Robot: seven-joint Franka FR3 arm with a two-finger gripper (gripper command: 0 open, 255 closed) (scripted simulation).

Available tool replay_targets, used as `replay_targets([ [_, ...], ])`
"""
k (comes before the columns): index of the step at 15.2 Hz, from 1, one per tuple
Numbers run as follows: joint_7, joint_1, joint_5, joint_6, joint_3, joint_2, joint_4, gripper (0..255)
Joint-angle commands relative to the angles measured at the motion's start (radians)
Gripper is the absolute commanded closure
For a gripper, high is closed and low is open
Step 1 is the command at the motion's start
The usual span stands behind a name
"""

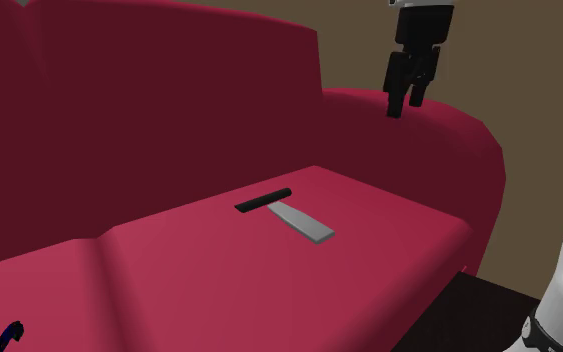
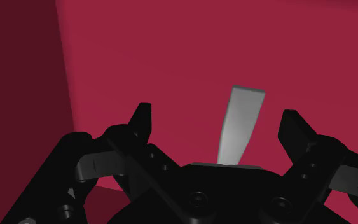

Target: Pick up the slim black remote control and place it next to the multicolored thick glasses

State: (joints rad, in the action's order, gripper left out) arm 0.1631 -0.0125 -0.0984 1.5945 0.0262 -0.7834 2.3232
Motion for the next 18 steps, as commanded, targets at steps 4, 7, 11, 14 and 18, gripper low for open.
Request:
replay_targets([
  [4, -0.131, 0.022, -0.031, 0.088, -0.061, 0.073, 0.008, 0],
  [7, -0.260, 0.046, -0.053, 0.173, -0.118, 0.160, 0.001, 0],
  [11, -0.433, 0.081, -0.064, 0.278, -0.186, 0.292, -0.033, 0],
  [14, -0.564, 0.108, -0.056, 0.348, -0.230, 0.400, -0.075, 0],
  [18, -0.741, 0.140, -0.023, 0.426, -0.273, 0.552, -0.148, 0],
])
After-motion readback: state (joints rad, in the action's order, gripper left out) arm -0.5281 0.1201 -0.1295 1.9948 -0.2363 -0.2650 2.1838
